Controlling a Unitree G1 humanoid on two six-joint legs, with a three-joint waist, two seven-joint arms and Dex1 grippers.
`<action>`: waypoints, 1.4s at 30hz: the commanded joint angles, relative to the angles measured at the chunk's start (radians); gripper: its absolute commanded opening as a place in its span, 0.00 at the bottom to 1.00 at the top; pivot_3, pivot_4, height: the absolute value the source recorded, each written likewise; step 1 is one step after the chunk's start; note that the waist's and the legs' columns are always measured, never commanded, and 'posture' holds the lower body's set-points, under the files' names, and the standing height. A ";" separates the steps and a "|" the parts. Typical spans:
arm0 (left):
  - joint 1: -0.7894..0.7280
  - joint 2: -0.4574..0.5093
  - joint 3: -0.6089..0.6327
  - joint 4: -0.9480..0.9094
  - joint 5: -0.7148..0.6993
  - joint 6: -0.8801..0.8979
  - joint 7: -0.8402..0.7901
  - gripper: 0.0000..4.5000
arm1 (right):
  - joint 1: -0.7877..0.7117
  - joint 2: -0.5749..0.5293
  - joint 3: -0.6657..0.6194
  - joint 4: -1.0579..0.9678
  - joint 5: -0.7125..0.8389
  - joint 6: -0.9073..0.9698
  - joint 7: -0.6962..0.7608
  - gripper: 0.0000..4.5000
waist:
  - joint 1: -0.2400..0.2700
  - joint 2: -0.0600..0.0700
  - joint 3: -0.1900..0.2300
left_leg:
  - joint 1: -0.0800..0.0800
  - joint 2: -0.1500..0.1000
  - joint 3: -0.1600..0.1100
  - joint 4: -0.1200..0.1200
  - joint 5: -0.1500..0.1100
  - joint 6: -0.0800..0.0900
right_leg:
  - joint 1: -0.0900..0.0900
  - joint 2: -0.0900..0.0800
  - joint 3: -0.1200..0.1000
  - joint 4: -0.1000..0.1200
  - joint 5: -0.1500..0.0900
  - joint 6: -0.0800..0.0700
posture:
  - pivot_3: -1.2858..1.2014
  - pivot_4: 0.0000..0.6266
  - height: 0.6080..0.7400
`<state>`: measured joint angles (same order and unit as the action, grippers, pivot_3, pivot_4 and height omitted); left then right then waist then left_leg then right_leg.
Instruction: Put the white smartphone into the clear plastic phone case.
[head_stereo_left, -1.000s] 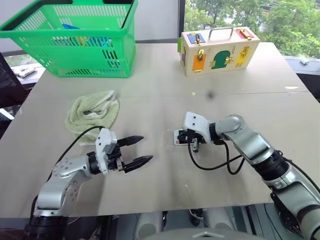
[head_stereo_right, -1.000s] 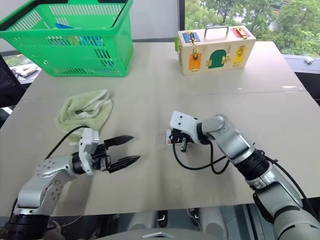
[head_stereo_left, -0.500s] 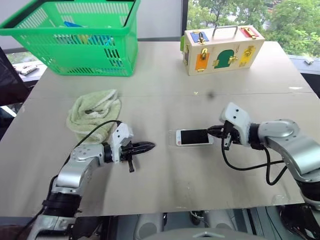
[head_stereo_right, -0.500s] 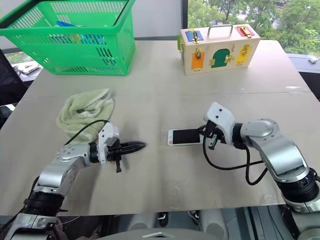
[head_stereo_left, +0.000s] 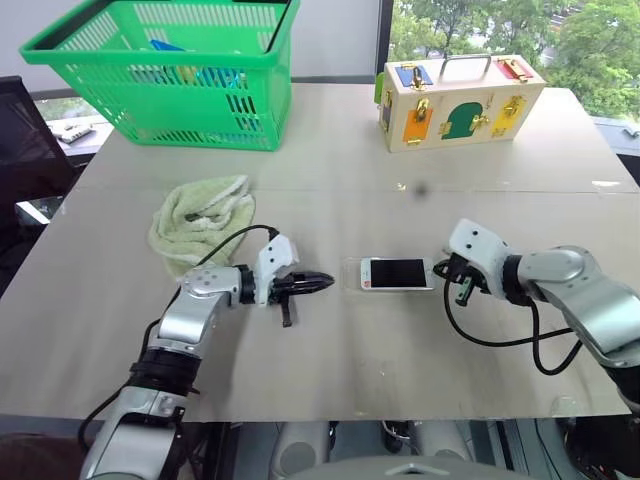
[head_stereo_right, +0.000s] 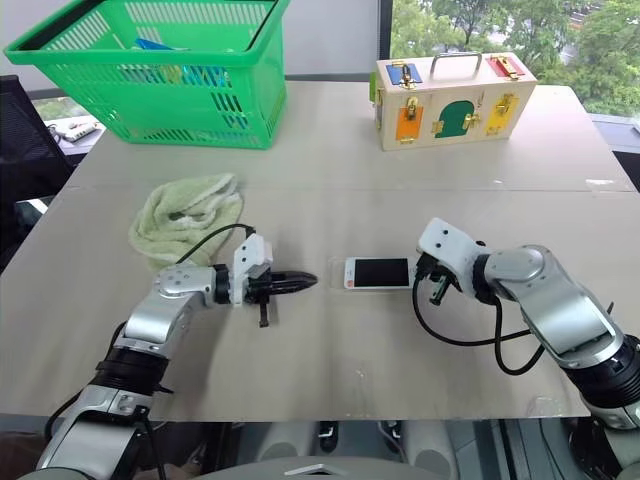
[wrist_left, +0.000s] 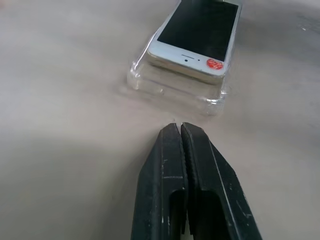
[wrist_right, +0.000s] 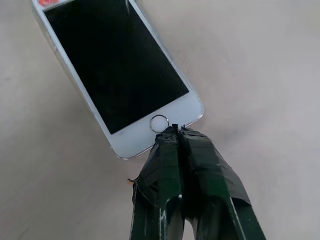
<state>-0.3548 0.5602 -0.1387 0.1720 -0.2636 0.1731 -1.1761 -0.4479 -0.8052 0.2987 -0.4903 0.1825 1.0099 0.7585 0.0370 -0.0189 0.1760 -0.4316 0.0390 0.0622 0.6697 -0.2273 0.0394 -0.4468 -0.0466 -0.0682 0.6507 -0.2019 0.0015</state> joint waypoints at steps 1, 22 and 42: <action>-0.009 -0.007 -0.034 -0.061 0.018 0.056 0.022 0.02 | -0.049 0.017 0.070 0.005 -0.007 -0.022 0.029 0.00 | -0.002 0.000 0.000 | 0.000 0.000 0.000 0.000 0.000 0.000 | 0.000 0.000 0.000 0.000 0.000 0.000 | 0.52 0.24 1.00; 0.017 0.016 0.034 -0.200 -0.060 0.228 0.039 0.02 | -0.081 0.173 0.018 -0.022 0.094 -0.029 0.054 0.00 | -0.023 -0.001 0.000 | 0.000 0.001 -0.001 0.000 0.000 0.000 | 0.000 0.002 0.000 0.002 0.001 0.002 | 0.52 0.24 1.00; -0.021 -0.068 -0.093 -0.229 -0.027 0.337 0.163 0.02 | -0.069 0.169 -0.022 0.146 0.118 0.036 -0.018 0.00 | -0.026 -0.001 0.000 | 0.001 0.001 0.000 0.001 0.000 0.000 | -0.001 0.007 0.003 0.005 0.002 0.004 | 0.52 0.24 1.00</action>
<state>-0.3802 0.4823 -0.2251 -0.0537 -0.3043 0.5097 -1.0199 -0.4986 -0.6286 0.2575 -0.3503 0.2933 1.0238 0.7221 0.0112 -0.0204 0.1761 -0.4301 0.0405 0.0619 0.6704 -0.2273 0.0393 -0.4478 -0.0394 -0.0653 0.6557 -0.2000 0.0049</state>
